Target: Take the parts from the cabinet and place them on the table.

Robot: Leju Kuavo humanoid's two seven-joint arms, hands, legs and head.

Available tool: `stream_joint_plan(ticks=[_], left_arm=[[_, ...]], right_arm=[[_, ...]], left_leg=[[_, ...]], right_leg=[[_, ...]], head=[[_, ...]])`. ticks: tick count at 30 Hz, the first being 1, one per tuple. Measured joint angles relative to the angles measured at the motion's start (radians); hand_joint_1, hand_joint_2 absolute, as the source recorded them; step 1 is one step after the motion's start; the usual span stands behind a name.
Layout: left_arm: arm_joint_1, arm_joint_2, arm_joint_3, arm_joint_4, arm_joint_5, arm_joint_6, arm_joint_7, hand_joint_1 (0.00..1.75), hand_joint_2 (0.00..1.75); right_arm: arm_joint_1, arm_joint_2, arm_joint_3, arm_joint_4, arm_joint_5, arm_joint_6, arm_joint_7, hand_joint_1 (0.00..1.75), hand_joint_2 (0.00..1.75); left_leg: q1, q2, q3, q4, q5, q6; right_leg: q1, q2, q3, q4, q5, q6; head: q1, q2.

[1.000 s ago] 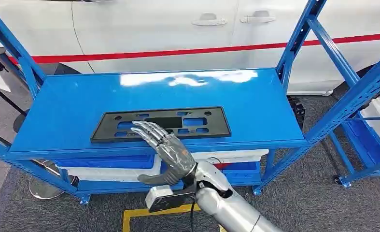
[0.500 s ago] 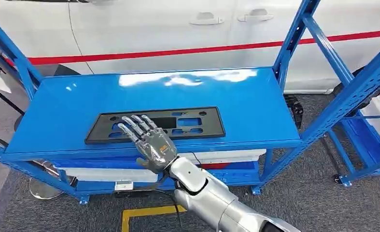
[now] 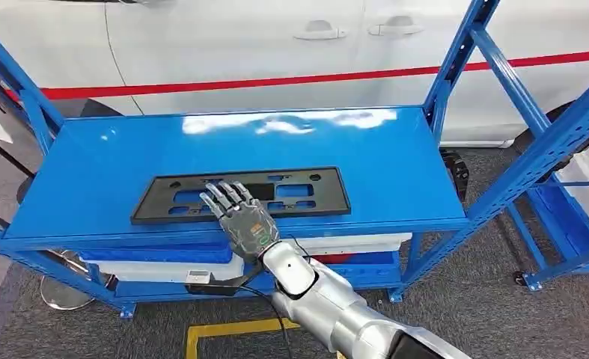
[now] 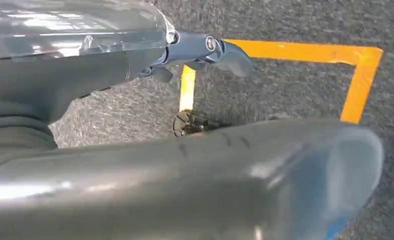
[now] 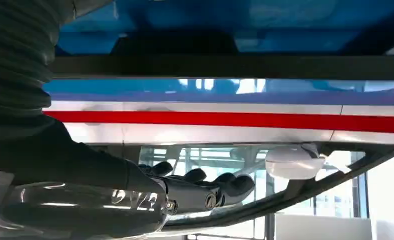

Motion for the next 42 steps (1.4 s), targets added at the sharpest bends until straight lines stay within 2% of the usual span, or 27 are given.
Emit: stream_joint_plan(ticks=[2, 3, 5, 6, 7, 8, 9, 11, 12, 15, 17, 18, 20, 21, 23, 24, 25, 27, 28, 32, 33, 34, 37, 38, 39, 40, 42], left_arm=[[-0.001, 0.000, 0.000, 0.000, -0.002, 0.000, 0.000, 0.00, 0.00], [-0.001, 0.000, 0.000, 0.000, -0.004, 0.000, 0.000, 0.00, 0.00], [-0.002, 0.002, 0.000, 0.000, -0.006, 0.000, 0.000, 0.00, 0.00], [-0.002, 0.003, 0.000, 0.000, -0.007, 0.000, 0.000, 0.00, 0.00], [-0.002, 0.004, 0.000, 0.000, -0.008, 0.000, 0.000, 0.00, 0.00], [-0.001, 0.005, 0.000, 0.000, -0.011, 0.000, 0.000, 0.00, 0.00], [-0.002, 0.005, 0.000, 0.000, -0.013, 0.000, 0.000, 0.00, 0.00], [-0.003, 0.005, 0.000, 0.000, -0.018, 0.000, 0.000, 0.00, 0.00], [-0.003, 0.005, 0.000, 0.000, -0.019, 0.000, 0.000, 0.00, 0.00], [-0.004, 0.006, 0.000, 0.000, -0.029, 0.000, -0.001, 0.00, 0.00], [-0.005, 0.010, 0.000, 0.000, -0.032, -0.005, -0.002, 0.00, 0.00], [-0.005, 0.011, 0.000, 0.000, -0.034, -0.007, -0.003, 0.00, 0.00], [-0.006, 0.012, -0.001, 0.000, -0.040, -0.007, -0.001, 0.00, 0.00], [-0.006, 0.013, -0.001, 0.000, -0.040, -0.006, 0.000, 0.00, 0.00], [-0.005, 0.014, -0.001, 0.000, -0.039, -0.004, 0.006, 0.00, 0.00], [-0.005, 0.014, -0.001, 0.000, -0.038, -0.002, 0.010, 0.00, 0.00], [-0.005, 0.016, -0.001, 0.000, -0.038, 0.001, 0.013, 0.00, 0.00], [-0.007, 0.020, -0.001, 0.000, -0.037, 0.002, 0.016, 0.00, 0.00], [-0.009, 0.021, -0.001, 0.001, -0.037, 0.002, 0.016, 0.00, 0.00], [-0.014, 0.023, -0.001, 0.001, -0.039, 0.000, 0.017, 0.00, 0.00], [-0.015, 0.022, -0.001, 0.001, -0.040, -0.001, 0.017, 0.00, 0.00], [-0.016, 0.023, -0.001, 0.001, -0.041, -0.004, 0.016, 0.00, 0.00], [-0.018, 0.024, -0.001, 0.001, -0.042, -0.006, 0.016, 0.00, 0.00], [-0.018, 0.025, -0.001, 0.001, -0.042, -0.006, 0.016, 0.00, 0.00], [-0.018, 0.025, -0.001, 0.001, -0.042, -0.006, 0.016, 0.00, 0.00], [-0.018, 0.025, -0.001, 0.001, -0.042, -0.006, 0.016, 0.00, 0.00], [-0.018, 0.025, -0.001, 0.001, -0.044, -0.006, 0.013, 0.00, 0.00]], right_arm=[[-0.007, 0.001, 0.000, 0.010, 0.001, 0.000, 0.000, 0.00, 1.75], [-0.011, 0.002, 0.000, 0.013, 0.001, 0.000, 0.000, 0.00, 1.75], [-0.013, 0.002, 0.000, 0.021, 0.005, 0.000, 0.004, 0.00, 1.75], [-0.012, 0.002, 0.000, 0.029, 0.008, 0.002, 0.010, 0.00, 1.75], [-0.012, 0.002, 0.000, 0.036, 0.013, 0.003, 0.023, 0.00, 1.75], [-0.012, 0.002, 0.000, 0.042, 0.018, 0.004, 0.030, 0.00, 1.75], [-0.014, 0.002, -0.003, 0.046, 0.019, 0.003, 0.039, 0.00, 1.75], [-0.025, 0.002, -0.008, 0.052, 0.020, 0.002, 0.047, 0.00, 1.75], [-0.032, 0.002, -0.014, 0.055, 0.020, 0.002, 0.056, 0.00, 1.75], [-0.045, 0.002, -0.027, 0.063, 0.017, 0.008, 0.072, 0.00, 1.75], [-0.059, 0.004, -0.037, 0.066, 0.009, 0.012, 0.076, 0.00, 1.75], [-0.069, 0.005, -0.041, 0.068, 0.006, 0.016, 0.077, 0.00, 1.75], [-0.086, 0.008, -0.045, 0.068, -0.003, 0.029, 0.079, 0.00, 1.75], [-0.086, 0.008, -0.045, 0.068, -0.006, 0.032, 0.080, 0.00, 1.75], [-0.086, 0.008, -0.045, 0.068, -0.014, 0.040, 0.086, 0.00, 1.75], [-0.086, 0.008, -0.045, 0.068, -0.018, 0.045, 0.088, 0.00, 1.75], [-0.087, 0.008, -0.044, 0.068, -0.023, 0.045, 0.090, 0.00, 1.75], [-0.092, 0.013, -0.044, 0.066, -0.034, 0.053, 0.093, 0.00, 1.75], [-0.095, 0.013, -0.044, 0.066, -0.035, 0.056, 0.093, 0.00, 1.75], [-0.100, 0.013, -0.043, 0.066, -0.040, 0.059, 0.105, 0.00, 1.75], [-0.102, 0.013, -0.042, 0.066, -0.040, 0.059, 0.110, 0.00, 1.75], [-0.105, 0.013, -0.042, 0.068, -0.040, 0.059, 0.110, 0.00, 1.75], [-0.107, 0.013, -0.042, 0.073, -0.037, 0.060, 0.110, 0.00, 1.75], [-0.106, 0.012, -0.041, 0.076, -0.036, 0.060, 0.110, 0.00, 1.75], [-0.105, 0.012, -0.041, 0.079, -0.036, 0.060, 0.111, 0.00, 1.75], [-0.106, 0.012, -0.041, 0.081, -0.034, 0.060, 0.113, 0.00, 1.75], [-0.109, 0.013, -0.037, 0.084, -0.016, 0.067, 0.132, 0.00, 1.75]], left_leg=[[0.010, 0.002, 0.004, -0.011, 0.009, 0.015], [0.009, 0.003, 0.004, -0.012, 0.009, 0.022], [0.008, 0.003, 0.003, -0.011, 0.008, 0.025], [0.008, 0.003, 0.003, -0.011, 0.008, 0.025], [0.008, 0.003, 0.003, -0.011, 0.008, 0.025], [0.008, 0.003, 0.005, -0.011, 0.007, 0.025], [0.008, 0.001, 0.006, -0.010, 0.007, 0.024], [0.007, -0.001, 0.012, -0.011, 0.004, 0.021], [0.004, -0.001, 0.011, -0.011, 0.002, 0.016], [0.003, 0.000, 0.010, -0.016, 0.004, 0.000], [0.006, 0.001, 0.009, -0.013, -0.004, -0.011], [0.006, 0.002, 0.000, 0.018, -0.027, -0.015], [0.008, 0.002, -0.069, 0.166, -0.105, -0.023], [0.008, 0.002, -0.095, 0.222, -0.127, -0.025], [0.008, 0.002, -0.134, 0.300, -0.146, -0.029], [0.008, 0.002, -0.134, 0.294, -0.129, -0.029], [0.008, 0.002, -0.109, 0.239, -0.090, -0.029], [0.009, 0.003, -0.016, 0.049, 0.007, -0.026], [0.008, 0.004, 0.009, 0.001, -0.001, -0.022], [-0.001, 0.000, 0.004, -0.006, 0.003, 0.003], [0.009, 0.002, 0.008, -0.016, 0.009, 0.014], [0.008, 0.002, 0.009, -0.018, 0.011, 0.020], [0.007, 0.004, 0.006, -0.016, 0.011, 0.027], [0.006, 0.004, 0.005, -0.016, 0.011, 0.027], [0.006, 0.004, 0.005, -0.015, 0.010, 0.027], [0.006, 0.003, 0.006, -0.014, 0.010, 0.027], [0.005, -0.001, 0.012, -0.013, 0.006, 0.024]], right_leg=[[-0.002, 0.000, -0.003, 0.016, -0.016, 0.013], [-0.003, -0.001, -0.022, 0.055, -0.045, 0.018], [-0.007, -0.001, -0.096, 0.211, -0.120, 0.026], [-0.008, -0.001, -0.130, 0.279, -0.142, 0.029], [-0.008, -0.001, -0.149, 0.313, -0.141, 0.029], [-0.009, -0.001, -0.143, 0.293, -0.115, 0.028], [-0.008, -0.001, -0.113, 0.224, -0.068, 0.025], [-0.006, -0.001, -0.025, 0.044, 0.019, 0.011], [0.000, -0.001, -0.003, 0.008, 0.005, 0.005], [0.006, 0.002, -0.009, -0.001, 0.009, 0.000], [-0.008, 0.000, 0.000, -0.021, 0.019, -0.014], [-0.008, 0.000, 0.002, -0.024, 0.021, -0.020], [-0.006, -0.002, 0.001, -0.023, 0.020, -0.024], [-0.005, -0.003, 0.001, -0.023, 0.019, -0.025], [-0.004, -0.003, 0.000, -0.021, 0.019, -0.026], [-0.004, -0.003, 0.001, -0.021, 0.018, -0.025], [-0.004, -0.002, 0.002, -0.019, 0.017, -0.025], [-0.006, 0.000, 0.005, -0.012, 0.011, -0.019], [-0.002, 0.001, 0.003, -0.008, 0.007, -0.013], [0.001, 0.001, -0.004, -0.007, 0.012, 0.003], [0.001, 0.001, -0.007, -0.002, 0.004, 0.009], [0.000, 0.000, -0.014, 0.021, -0.016, 0.013], [-0.007, -0.001, -0.120, 0.248, -0.127, 0.024], [-0.007, -0.001, -0.146, 0.299, -0.139, 0.025], [-0.008, -0.001, -0.153, 0.309, -0.128, 0.025], [-0.008, -0.001, -0.138, 0.271, -0.096, 0.023], [-0.006, -0.001, -0.046, 0.086, 0.002, 0.010]], head=[[0.000, 0.000], [0.001, 0.000], [0.000, 0.000], [0.000, 0.000], [0.000, 0.000], [0.000, 0.000], [0.000, 0.000], [0.000, 0.000], [0.000, 0.000], [0.000, 0.000], [0.000, 0.000], [-0.001, 0.000], [-0.002, 0.000], [-0.002, 0.000], [-0.002, 0.000], [-0.002, 0.000], [-0.002, 0.000], [-0.002, 0.000], [-0.001, 0.000], [0.000, 0.000], [0.000, 0.000], [0.001, 0.000], [0.000, 0.000], [0.001, 0.000], [0.001, 0.000], [0.001, 0.000], [0.001, 0.000]])
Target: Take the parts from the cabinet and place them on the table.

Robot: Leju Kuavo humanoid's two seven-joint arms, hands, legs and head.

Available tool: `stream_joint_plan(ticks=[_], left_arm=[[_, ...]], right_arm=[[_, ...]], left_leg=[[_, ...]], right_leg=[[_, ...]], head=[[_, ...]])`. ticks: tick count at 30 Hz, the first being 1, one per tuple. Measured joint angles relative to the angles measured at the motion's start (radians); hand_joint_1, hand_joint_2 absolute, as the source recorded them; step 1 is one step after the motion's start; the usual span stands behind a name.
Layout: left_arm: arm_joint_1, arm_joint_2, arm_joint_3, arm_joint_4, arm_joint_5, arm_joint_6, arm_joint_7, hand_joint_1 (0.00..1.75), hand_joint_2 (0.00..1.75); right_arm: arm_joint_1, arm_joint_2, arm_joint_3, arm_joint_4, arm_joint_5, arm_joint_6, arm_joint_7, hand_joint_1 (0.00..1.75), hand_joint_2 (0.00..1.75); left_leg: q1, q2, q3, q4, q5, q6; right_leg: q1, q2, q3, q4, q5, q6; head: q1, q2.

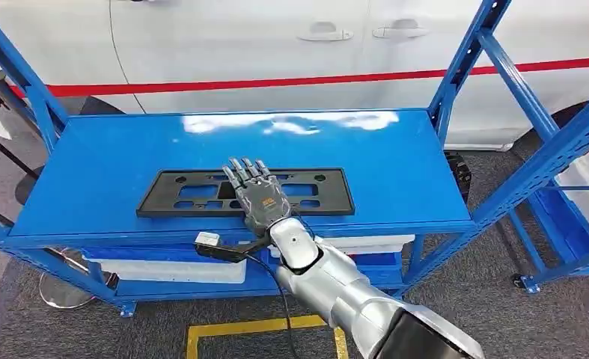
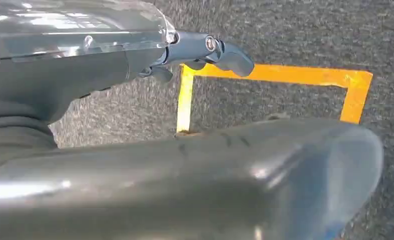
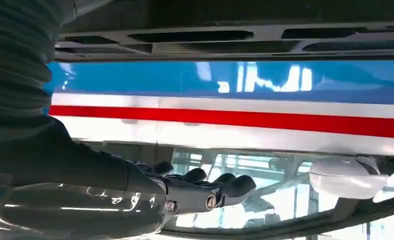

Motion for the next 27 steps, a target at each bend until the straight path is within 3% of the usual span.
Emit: stream_joint_plan(ticks=[1, 2, 5, 6, 7, 9, 10, 11, 12, 13, 15, 16, 17, 18, 21, 22, 25, 27], left_arm=[[0.000, 0.000, 0.000, 0.000, -0.001, 0.000, -0.001, 0.00, 0.00], [-0.001, -0.002, 0.000, 0.002, -0.002, 0.000, -0.003, 0.00, 0.00], [0.000, -0.002, 0.000, 0.003, -0.001, 0.000, -0.003, 0.00, 0.00], [-0.001, -0.001, 0.000, 0.003, -0.001, 0.000, -0.003, 0.00, 0.00], [-0.001, 0.001, 0.000, 0.003, -0.001, 0.002, -0.004, 0.00, 0.00], [-0.001, 0.001, 0.000, 0.003, -0.001, 0.002, -0.004, 0.00, 0.00], [-0.001, 0.001, 0.000, 0.003, -0.001, 0.001, -0.004, 0.00, 0.00], [0.000, 0.002, 0.000, 0.003, -0.001, 0.001, -0.005, 0.00, 0.00], [0.001, 0.002, 0.000, 0.003, 0.000, 0.000, -0.006, 0.00, 0.00], [0.001, 0.003, 0.000, 0.003, 0.001, 0.000, -0.007, 0.00, 0.00], [-0.001, 0.006, 0.000, 0.003, 0.002, 0.000, -0.010, 0.00, 0.00], [-0.001, 0.006, 0.000, 0.003, 0.002, -0.001, -0.012, 0.00, 0.00], [-0.003, 0.005, 0.000, 0.005, 0.002, -0.001, -0.013, 0.00, 0.00], [-0.003, 0.005, 0.000, 0.005, 0.002, -0.002, -0.015, 0.00, 0.00], [0.000, 0.005, 0.000, 0.005, 0.002, -0.002, -0.015, 0.00, 0.00], [0.000, 0.003, 0.000, 0.006, 0.002, -0.002, -0.015, 0.00, 0.00], [-0.001, 0.004, 0.000, 0.006, 0.003, 0.000, -0.015, 0.00, 0.00], [-0.001, 0.004, 0.000, 0.006, 0.003, 0.003, -0.015, 0.00, 0.00]], right_arm=[[-0.003, 0.000, 0.003, 0.002, 0.011, 0.010, 0.008, 0.00, 1.75], [-0.007, 0.000, 0.009, 0.003, 0.019, 0.021, 0.015, 0.00, 1.75], [-0.010, 0.000, 0.021, 0.013, 0.035, 0.039, 0.021, 0.00, 1.75], [-0.012, 0.001, 0.023, 0.013, 0.036, 0.041, 0.023, 0.00, 1.75], [-0.014, 0.002, 0.026, 0.015, 0.037, 0.042, 0.025, 0.00, 1.75], [-0.018, 0.004, 0.032, 0.018, 0.039, 0.045, 0.027, 0.00, 1.75], [-0.017, 0.004, 0.035, 0.019, 0.043, 0.055, 0.029, 0.00, 1.75], [-0.016, 0.004, 0.040, 0.024, 0.051, 0.074, 0.032, 0.00, 1.75], [-0.015, 0.004, 0.045, 0.028, 0.060, 0.091, 0.033, 0.00, 1.75], [-0.014, 0.004, 0.052, 0.032, 0.067, 0.105, 0.033, 0.00, 1.75], [-0.015, 0.004, 0.060, 0.037, 0.073, 0.110, 0.039, 0.00, 1.75], [-0.016, 0.004, 0.063, 0.040, 0.076, 0.112, 0.045, 0.00, 1.75], [-0.018, 0.004, 0.066, 0.043, 0.078, 0.121, 0.051, 0.00, 1.75], [-0.018, 0.004, 0.068, 0.045, 0.079, 0.128, 0.053, 0.00, 1.75], [-0.016, 0.004, 0.071, 0.056, 0.084, 0.137, 0.066, 0.00, 1.75], [-0.017, 0.004, 0.071, 0.059, 0.087, 0.137, 0.069, 0.00, 1.75], [-0.018, 0.004, 0.071, 0.066, 0.090, 0.140, 0.072, 0.00, 1.75], [-0.016, 0.004, 0.071, 0.072, 0.093, 0.148, 0.086, 0.00, 1.75]], left_leg=[[0.000, 0.000, 0.002, -0.001, -0.001, -0.002], [-0.005, 0.000, -0.002, 0.001, -0.002, -0.007], [0.000, 0.000, -0.001, -0.007, 0.000, -0.024], [-0.007, 0.000, 0.003, -0.009, -0.001, -0.032], [-0.002, 0.001, -0.002, 0.007, -0.017, -0.033], [0.000, 0.002, -0.055, 0.125, -0.087, -0.039], [0.002, 0.002, -0.096, 0.211, -0.123, -0.043], [0.002, 0.002, -0.132, 0.283, -0.146, -0.047], [0.003, 0.002, -0.148, 0.308, -0.142, -0.049], [0.004, 0.002, -0.136, 0.279, -0.111, -0.051], [0.007, 0.003, -0.058, 0.112, -0.016, -0.052], [0.010, 0.005, -0.018, 0.023, 0.015, -0.052], [0.002, 0.003, -0.005, 0.008, -0.006, -0.050], [0.003, 0.000, -0.010, 0.009, -0.002, -0.036], [0.004, 0.001, -0.014, 0.006, 0.002, -0.018], [0.007, 0.002, -0.011, 0.001, 0.006, -0.011], [0.007, 0.003, -0.012, 0.000, 0.006, -0.002], [0.004, 0.003, -0.013, 0.001, 0.006, 0.000]], right_leg=[[0.004, 0.000, 0.034, -0.080, 0.015, -0.009], [0.011, 0.000, 0.041, -0.090, 0.008, -0.012], [0.014, 0.003, 0.039, -0.093, 0.010, -0.017], [0.003, 0.003, 0.045, -0.108, 0.016, -0.024], [0.000, 0.000, 0.053, -0.117, 0.020, -0.027], [-0.001, -0.001, 0.055, -0.118, 0.020, -0.033], [0.001, -0.002, 0.055, -0.118, 0.019, -0.035], [0.002, -0.003, 0.054, -0.117, 0.018, -0.036], [0.002, -0.003, 0.053, -0.115, 0.018, -0.036], [0.001, -0.002, 0.055, -0.114, 0.016, -0.035], [-0.001, 0.000, 0.058, -0.107, 0.009, -0.029], [-0.001, 0.000, 0.058, -0.099, 0.003, -0.023], [0.006, 0.001, 0.052, -0.093, 0.000, -0.017], [0.007, 0.002, 0.047, -0.090, 0.001, -0.013], [0.007, 0.002, 0.046, -0.091, 0.002, -0.002], [0.003, 0.002, 0.044, -0.082, -0.009, 0.003], [0.000, 0.000, -0.007, 0.027, -0.077, 0.013], [-0.003, -0.001, -0.082, 0.179, -0.137, 0.019]], head=[[0.000, 0.000], [-0.001, 0.000], [0.000, 0.000], [-0.001, 0.000], [0.000, 0.000], [-0.003, 0.000], [-0.003, 0.000], [-0.003, 0.000], [-0.003, 0.000], [-0.003, 0.000], [-0.003, 0.000], [-0.003, 0.000], [-0.004, 0.000], [-0.002, 0.000], [-0.003, 0.000], [-0.002, 0.000], [0.000, 0.000], [0.000, 0.000]])
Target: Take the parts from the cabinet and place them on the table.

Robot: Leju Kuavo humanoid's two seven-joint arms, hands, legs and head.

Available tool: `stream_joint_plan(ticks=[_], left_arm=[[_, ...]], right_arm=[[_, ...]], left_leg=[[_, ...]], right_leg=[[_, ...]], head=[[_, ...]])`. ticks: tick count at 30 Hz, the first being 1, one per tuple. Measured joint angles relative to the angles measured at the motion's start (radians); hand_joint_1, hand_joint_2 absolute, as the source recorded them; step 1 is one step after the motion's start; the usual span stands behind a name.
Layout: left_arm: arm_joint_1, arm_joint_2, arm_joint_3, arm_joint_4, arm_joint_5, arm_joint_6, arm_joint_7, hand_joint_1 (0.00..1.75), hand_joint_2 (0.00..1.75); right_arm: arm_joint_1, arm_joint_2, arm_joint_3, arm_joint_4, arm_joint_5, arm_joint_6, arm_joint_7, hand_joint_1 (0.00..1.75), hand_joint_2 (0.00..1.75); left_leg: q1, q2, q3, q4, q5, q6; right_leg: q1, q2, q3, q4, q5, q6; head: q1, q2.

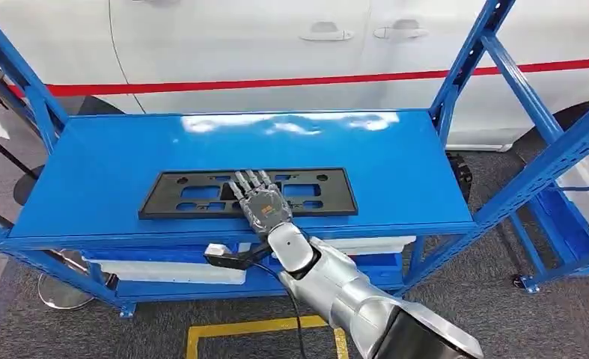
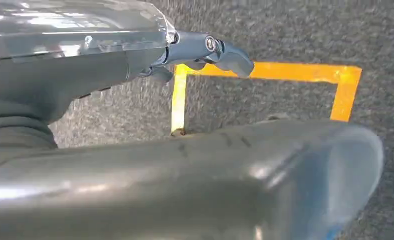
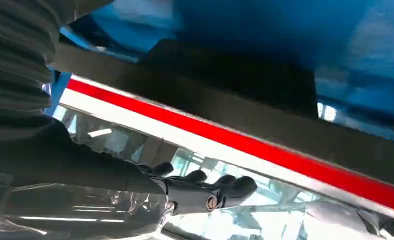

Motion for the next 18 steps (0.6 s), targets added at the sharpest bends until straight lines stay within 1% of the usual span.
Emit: stream_joint_plan(ticks=[1, 2, 3, 4, 5, 6, 7, 8, 9, 10, 11, 12, 13, 14, 15, 16, 17, 18], left_arm=[[0.000, 0.000, 0.000, 0.000, -0.001, 0.000, 0.000, 0.00, 0.00], [0.000, 0.001, 0.000, 0.000, -0.001, 0.000, 0.000, 0.00, 0.00], [0.000, 0.001, 0.000, 0.000, -0.003, -0.001, -0.002, 0.00, 0.00], [0.001, 0.001, 0.000, 0.000, -0.005, -0.002, -0.003, 0.00, 0.00], [0.001, 0.001, 0.000, 0.000, -0.006, -0.003, -0.004, 0.00, 0.00], [0.000, 0.000, 0.000, 0.000, -0.006, -0.003, -0.005, 0.00, 0.00], [-0.001, 0.000, 0.000, 0.001, -0.007, -0.005, -0.006, 0.00, 0.00], [0.000, 0.000, 0.000, 0.001, -0.007, -0.005, -0.007, 0.00, 0.00], [0.001, 0.000, 0.000, 0.001, -0.007, -0.005, -0.008, 0.00, 0.00], [0.001, 0.000, 0.000, 0.001, -0.007, -0.005, -0.008, 0.00, 0.00], [0.000, 0.002, 0.000, 0.001, -0.007, -0.005, -0.009, 0.00, 0.00], [0.000, 0.003, 0.000, 0.001, -0.007, -0.005, -0.011, 0.00, 0.00], [0.000, 0.003, 0.000, 0.001, -0.008, -0.005, -0.012, 0.00, 0.00], [0.000, 0.003, 0.000, 0.001, -0.008, -0.005, -0.014, 0.00, 0.00], [0.001, 0.003, 0.000, 0.001, -0.008, -0.005, -0.015, 0.00, 0.00], [0.001, 0.004, 0.000, 0.001, -0.008, -0.005, -0.016, 0.00, 0.00], [0.001, 0.005, 0.000, 0.001, -0.008, -0.005, -0.018, 0.00, 0.00], [0.001, 0.007, 0.000, 0.001, -0.009, -0.005, -0.018, 0.00, 0.00]], right_arm=[[-0.001, 0.000, 0.000, 0.003, 0.002, 0.007, 0.003, 0.00, 1.75], [-0.001, -0.001, 0.000, 0.006, 0.002, 0.015, 0.009, 0.00, 1.75], [-0.001, -0.001, 0.000, 0.009, 0.003, 0.023, 0.016, 0.00, 1.75], [-0.003, -0.002, 0.000, 0.011, 0.004, 0.031, 0.022, 0.00, 1.75], [-0.007, -0.003, 0.000, 0.013, 0.005, 0.040, 0.028, 0.00, 1.75], [-0.010, -0.004, 0.000, 0.014, 0.005, 0.049, 0.035, 0.00, 1.75], [-0.013, -0.005, 0.000, 0.017, 0.005, 0.055, 0.038, 0.07, 1.75], [-0.014, -0.007, 0.000, 0.019, 0.005, 0.061, 0.041, 0.94, 1.75], [-0.015, -0.011, 0.000, 0.021, 0.005, 0.066, 0.048, 1.43, 1.75], [-0.017, -0.014, 0.000, 0.022, 0.004, 0.074, 0.055, 1.41, 1.75], [-0.017, -0.016, 0.000, 0.022, 0.003, 0.079, 0.056, 1.43, 1.75], [-0.018, -0.019, -0.001, 0.026, 0.002, 0.082, 0.059, 1.43, 1.75], [-0.017, -0.021, -0.002, 0.028, 0.001, 0.081, 0.060, 1.40, 1.75], [-0.014, -0.024, -0.003, 0.030, 0.002, 0.079, 0.062, 1.40, 1.75], [-0.011, -0.027, -0.006, 0.032, 0.002, 0.077, 0.064, 1.41, 1.75], [-0.007, -0.031, -0.008, 0.035, 0.003, 0.074, 0.065, 1.41, 1.75], [-0.006, -0.033, -0.011, 0.036, 0.007, 0.067, 0.066, 1.41, 1.75], [-0.007, -0.034, -0.014, 0.036, 0.011, 0.060, 0.067, 1.45, 1.75]], left_leg=[[-0.001, 0.000, 0.000, 0.000, 0.000, 0.000], [-0.001, 0.000, 0.002, 0.000, -0.001, 0.001], [-0.002, -0.001, 0.004, 0.000, -0.002, 0.000], [-0.003, -0.002, 0.007, 0.000, -0.003, 0.000], [-0.004, -0.003, 0.011, 0.000, -0.004, -0.001], [-0.003, -0.003, 0.011, -0.001, -0.005, -0.003], [-0.010, -0.004, 0.008, 0.003, -0.007, -0.009], [-0.005, -0.003, 0.008, -0.001, -0.005, -0.016], [-0.003, -0.002, 0.011, -0.004, -0.005, -0.022], [-0.006, -0.002, 0.015, -0.008, -0.003, -0.028], [-0.005, -0.001, 0.012, -0.002, -0.012, -0.032], [-0.005, -0.001, 0.004, 0.026, -0.035, -0.034], [-0.004, -0.001, -0.021, 0.082, -0.071, -0.036], [-0.002, -0.001, -0.058, 0.165, -0.113, -0.039], [-0.002, -0.001, -0.097, 0.248, -0.147, -0.043], [-0.002, -0.001, -0.124, 0.303, -0.158, -0.046], [-0.001, -0.001, -0.124, 0.302, -0.143, -0.048], [0.000, 0.000, -0.103, 0.256, -0.109, -0.048]], right_leg=[[0.000, 0.000, -0.021, 0.038, -0.002, 0.000], [0.000, 0.000, -0.018, 0.027, 0.020, -0.002], [0.000, 0.000, 0.007, -0.029, 0.060, -0.006], [0.001, 0.000, 0.048, -0.112, 0.106, -0.012], [0.004, 0.000, 0.097, -0.207, 0.148, -0.021], [0.010, 0.000, 0.123, -0.261, 0.143, -0.031], [0.014, -0.001, 0.125, -0.274, 0.145, -0.031], [0.016, 0.001, 0.123, -0.272, 0.146, -0.031], [0.018, 0.003, 0.123, -0.272, 0.146, -0.032], [0.015, 0.003, 0.127, -0.279, 0.149, -0.038], [0.003, 0.001, 0.135, -0.293, 0.158, -0.043], [0.003, 0.000, 0.138, -0.297, 0.159, -0.049], [0.003, 0.000, 0.137, -0.297, 0.159, -0.052], [0.004, -0.001, 0.136, -0.297, 0.159, -0.053], [0.005, -0.002, 0.133, -0.296, 0.159, -0.053], [0.005, -0.002, 0.132, -0.294, 0.159, -0.053], [0.005, -0.002, 0.132, -0.293, 0.159, -0.053], [0.004, -0.001, 0.132, -0.291, 0.158, -0.051]], head=[[0.000, 0.000], [0.000, 0.000], [0.000, 0.000], [0.000, 0.000], [0.000, 0.000], [0.000, 0.000], [-0.001, 0.000], [0.000, 0.000], [0.000, 0.000], [0.000, 0.000], [-0.001, 0.000], [-0.001, 0.000], [-0.002, 0.000], [-0.002, 0.000], [-0.002, 0.000], [-0.002, 0.000], [-0.002, 0.000], [-0.002, 0.000]])
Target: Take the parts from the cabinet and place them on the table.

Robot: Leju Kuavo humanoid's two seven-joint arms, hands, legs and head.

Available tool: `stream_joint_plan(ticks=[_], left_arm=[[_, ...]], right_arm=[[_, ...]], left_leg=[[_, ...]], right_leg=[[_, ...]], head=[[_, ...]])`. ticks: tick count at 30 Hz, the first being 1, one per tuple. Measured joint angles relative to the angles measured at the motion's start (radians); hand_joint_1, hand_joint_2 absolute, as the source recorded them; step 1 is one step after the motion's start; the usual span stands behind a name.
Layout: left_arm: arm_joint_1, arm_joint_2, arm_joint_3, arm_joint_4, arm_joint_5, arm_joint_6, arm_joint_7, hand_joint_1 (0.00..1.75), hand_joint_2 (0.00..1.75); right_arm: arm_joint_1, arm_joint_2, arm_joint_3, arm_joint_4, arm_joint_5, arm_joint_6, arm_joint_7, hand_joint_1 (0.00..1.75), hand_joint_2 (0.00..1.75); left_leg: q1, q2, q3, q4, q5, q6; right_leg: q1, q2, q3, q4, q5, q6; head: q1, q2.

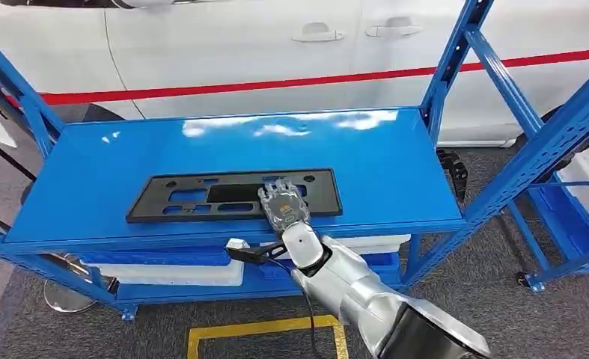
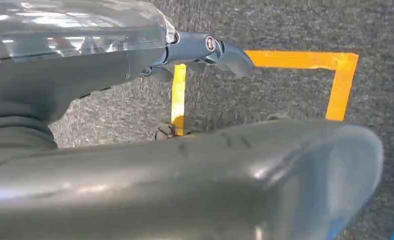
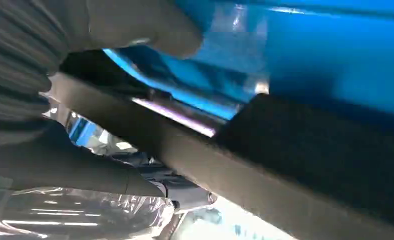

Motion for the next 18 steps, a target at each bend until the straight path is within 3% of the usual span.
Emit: stream_joint_plan(ticks=[2, 3, 4, 7, 9, 10, 12, 13, 14, 15, 18], left_arm=[[-0.001, 0.003, 0.000, 0.000, 0.000, 0.000, -0.003, 0.00, 0.00], [-0.001, 0.003, 0.000, 0.000, 0.000, 0.000, -0.005, 0.00, 0.00], [-0.003, 0.002, 0.000, 0.000, 0.001, 0.000, -0.006, 0.00, 0.00], [0.000, 0.003, 0.000, 0.000, 0.002, 0.000, -0.010, 0.00, 0.00], [-0.002, 0.002, 0.000, 0.000, 0.002, -0.001, -0.013, 0.00, 0.00], [-0.003, 0.003, 0.000, 0.000, 0.002, -0.002, -0.015, 0.00, 0.00], [-0.003, 0.004, 0.000, 0.000, 0.002, -0.002, -0.015, 0.00, 0.00], [-0.003, 0.004, 0.000, 0.000, 0.002, -0.002, -0.015, 0.00, 0.00], [-0.003, 0.004, 0.000, 0.000, 0.002, -0.002, -0.015, 0.00, 0.00], [-0.002, 0.004, 0.000, 0.000, 0.002, -0.002, -0.015, 0.00, 0.00], [-0.003, 0.004, 0.001, 0.000, 0.002, -0.002, -0.016, 0.00, 0.00]], right_arm=[[-0.002, 0.000, -0.006, 0.000, 0.003, -0.002, 0.000, 1.52, 1.75], [-0.003, 0.000, -0.011, 0.000, 0.004, -0.002, -0.001, 1.50, 1.75], [-0.005, 0.000, -0.016, 0.000, 0.005, -0.002, -0.001, 1.50, 1.75], [-0.006, -0.002, -0.025, 0.000, 0.006, -0.002, -0.002, 1.50, 1.75], [-0.008, -0.005, -0.029, 0.000, 0.007, -0.003, -0.007, 1.50, 1.75], [-0.009, -0.006, -0.032, 0.000, 0.008, -0.004, -0.010, 1.50, 1.75], [-0.006, -0.008, -0.034, 0.000, 0.008, -0.003, -0.015, 1.50, 1.75], [-0.003, -0.008, -0.034, 0.001, 0.008, -0.003, -0.015, 1.50, 1.75], [-0.001, -0.009, -0.034, 0.001, 0.008, -0.004, -0.015, 1.50, 1.75], [-0.001, -0.009, -0.034, 0.001, 0.008, -0.004, -0.015, 1.48, 1.75], [-0.003, -0.009, -0.036, 0.000, 0.008, -0.003, -0.015, 1.64, 1.75]], left_leg=[[0.002, 0.001, 0.088, -0.177, 0.092, 0.000], [0.003, 0.002, 0.118, -0.241, 0.095, 0.002], [-0.003, 0.001, 0.125, -0.259, 0.092, 0.007], [-0.005, -0.001, 0.117, -0.249, 0.094, 0.026], [0.000, 0.002, 0.122, -0.260, 0.102, 0.041], [0.000, 0.003, 0.120, -0.260, 0.103, 0.049], [-0.001, 0.005, 0.116, -0.260, 0.103, 0.051], [-0.001, 0.005, 0.115, -0.259, 0.103, 0.051], [-0.001, 0.004, 0.115, -0.259, 0.104, 0.052], [-0.002, 0.003, 0.117, -0.259, 0.103, 0.051], [-0.003, -0.002, 0.123, -0.260, 0.101, 0.048]], right_leg=[[-0.003, 0.001, 0.005, 0.007, -0.007, 0.007], [-0.001, 0.001, 0.003, 0.012, -0.011, 0.014], [0.006, 0.003, -0.005, 0.023, -0.014, 0.018], [0.006, 0.003, -0.006, 0.018, -0.008, 0.030], [0.000, 0.003, -0.013, 0.040, -0.030, 0.040], [0.000, 0.002, -0.040, 0.097, -0.069, 0.045], [-0.004, 0.001, -0.117, 0.259, -0.145, 0.052], [-0.005, 0.001, -0.149, 0.322, -0.162, 0.054], [-0.005, 0.001, -0.156, 0.336, -0.154, 0.053], [-0.005, 0.001, -0.140, 0.303, -0.126, 0.051], [0.000, 0.001, -0.013, 0.054, -0.004, 0.030]], head=[[0.000, 0.000], [0.000, 0.000], [-0.001, 0.000], [0.002, 0.000], [0.002, 0.000], [0.003, 0.000], [0.002, 0.000], [0.003, 0.000], [0.003, 0.000], [0.003, 0.000], [0.003, 0.000]])
